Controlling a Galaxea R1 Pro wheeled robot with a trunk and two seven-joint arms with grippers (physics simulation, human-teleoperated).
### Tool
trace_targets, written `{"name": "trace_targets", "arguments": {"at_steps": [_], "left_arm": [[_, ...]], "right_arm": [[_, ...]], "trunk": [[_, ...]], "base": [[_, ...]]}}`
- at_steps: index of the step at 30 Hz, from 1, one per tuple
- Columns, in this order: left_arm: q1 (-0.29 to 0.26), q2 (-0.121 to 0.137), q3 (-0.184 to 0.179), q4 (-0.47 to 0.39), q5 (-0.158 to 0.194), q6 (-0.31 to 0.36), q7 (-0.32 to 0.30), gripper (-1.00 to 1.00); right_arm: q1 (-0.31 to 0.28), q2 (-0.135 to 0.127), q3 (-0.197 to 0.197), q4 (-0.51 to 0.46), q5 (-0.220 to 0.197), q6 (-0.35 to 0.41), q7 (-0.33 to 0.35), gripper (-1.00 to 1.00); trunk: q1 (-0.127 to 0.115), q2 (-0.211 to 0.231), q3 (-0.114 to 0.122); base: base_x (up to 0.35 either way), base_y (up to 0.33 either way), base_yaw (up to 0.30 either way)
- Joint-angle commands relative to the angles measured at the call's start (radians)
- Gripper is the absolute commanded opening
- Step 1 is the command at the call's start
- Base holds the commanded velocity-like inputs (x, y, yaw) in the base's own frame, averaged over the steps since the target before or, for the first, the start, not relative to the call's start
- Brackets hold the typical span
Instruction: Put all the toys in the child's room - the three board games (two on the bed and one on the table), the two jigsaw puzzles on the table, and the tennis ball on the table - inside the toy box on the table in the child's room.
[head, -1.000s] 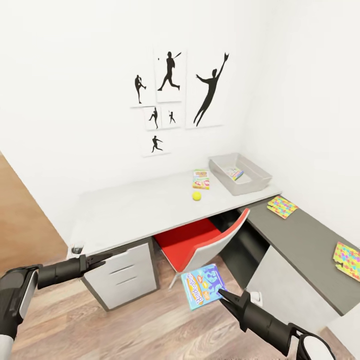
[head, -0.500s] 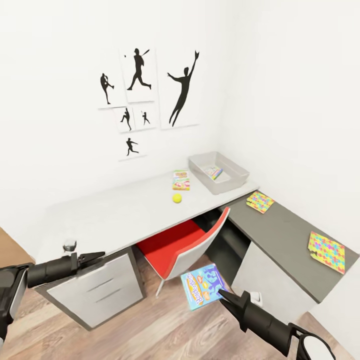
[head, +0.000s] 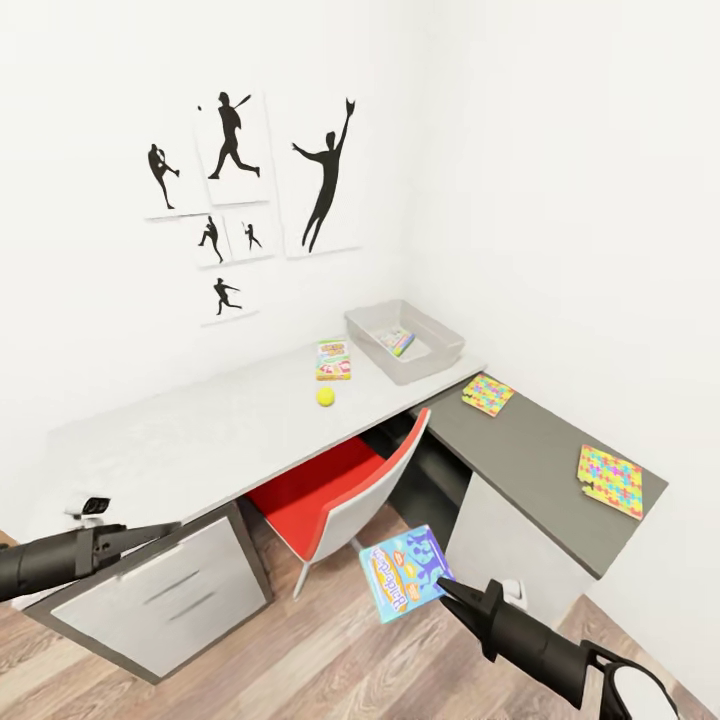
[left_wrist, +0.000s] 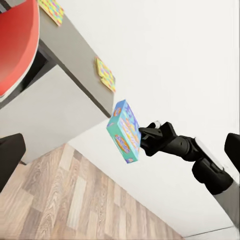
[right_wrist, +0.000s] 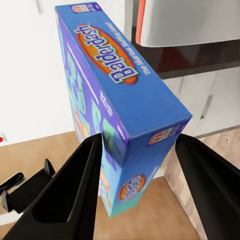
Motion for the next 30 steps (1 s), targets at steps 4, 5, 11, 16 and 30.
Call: {"name": "trace_targets", "arguments": {"at_steps": [4, 5, 11, 16, 30], "left_arm": [[0.009, -0.006, -0.002, -0.007, 0.013, 0.009, -0.004, 1.0], [0.01, -0.007, -0.003, -0.007, 0.013, 0.009, -0.004, 1.0], [0.012, -0.011, -0.003, -0.003, 0.014, 0.007, -0.004, 1.0], [0.012, -0.011, 0.0, 0.007, 0.015, 0.006, -0.004, 1.0], [0.011, -0.01, 0.002, 0.071, 0.014, 0.003, 0.013, 1.0]], "right_arm": [[-0.004, 0.007, 0.001, -0.001, -0.001, 0.005, 0.013, -1.0], [-0.006, 0.009, 0.001, -0.001, -0.001, 0.005, 0.014, -1.0], [-0.136, 0.003, -0.003, 0.0, 0.001, -0.003, 0.009, -1.0], [-0.48, 0.0, -0.008, 0.033, 0.001, -0.003, -0.165, -1.0], [-1.063, 0.0, -0.007, 0.516, -0.073, 0.013, -0.464, -1.0]], "trunk": [[0.001, -0.002, -0.002], [0.001, -0.002, -0.002], [0.001, -0.002, -0.002], [0.001, -0.002, -0.002], [0.001, -0.002, -0.002]], "base": [[0.0, 0.0, -0.018], [0.0, 0.0, -0.006], [0.0, 0.0, -0.002], [0.0, 0.0, 0.0], [0.0, 0.0, 0.0]]}}
